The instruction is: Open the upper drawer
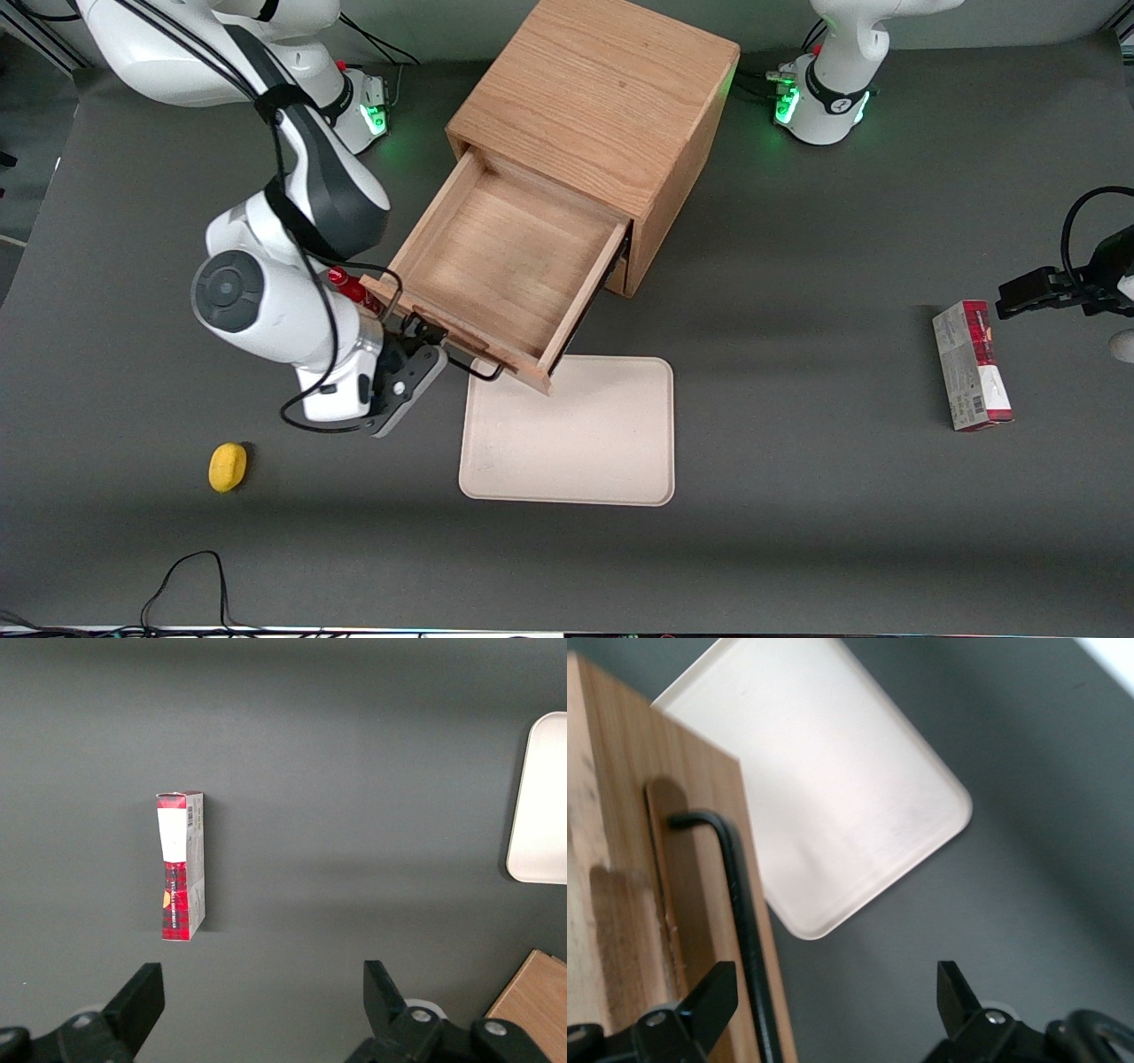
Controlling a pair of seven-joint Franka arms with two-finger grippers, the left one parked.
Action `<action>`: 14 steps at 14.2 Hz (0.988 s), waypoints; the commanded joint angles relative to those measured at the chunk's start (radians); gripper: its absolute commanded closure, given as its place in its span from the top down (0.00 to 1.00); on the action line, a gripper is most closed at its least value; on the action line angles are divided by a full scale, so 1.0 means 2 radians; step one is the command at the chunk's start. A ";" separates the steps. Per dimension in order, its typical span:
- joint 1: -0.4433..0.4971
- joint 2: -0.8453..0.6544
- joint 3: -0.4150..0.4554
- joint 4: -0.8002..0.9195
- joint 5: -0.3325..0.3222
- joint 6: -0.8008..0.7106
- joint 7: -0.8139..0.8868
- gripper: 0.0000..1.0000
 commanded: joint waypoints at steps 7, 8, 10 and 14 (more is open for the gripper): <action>0.001 -0.112 -0.103 0.027 -0.015 -0.103 0.010 1.00; 0.001 -0.138 -0.121 0.003 -0.013 -0.124 0.056 1.00; 0.000 -0.221 -0.133 -0.105 -0.012 -0.122 0.201 1.00; -0.004 -0.345 -0.158 -0.256 -0.012 -0.101 0.263 1.00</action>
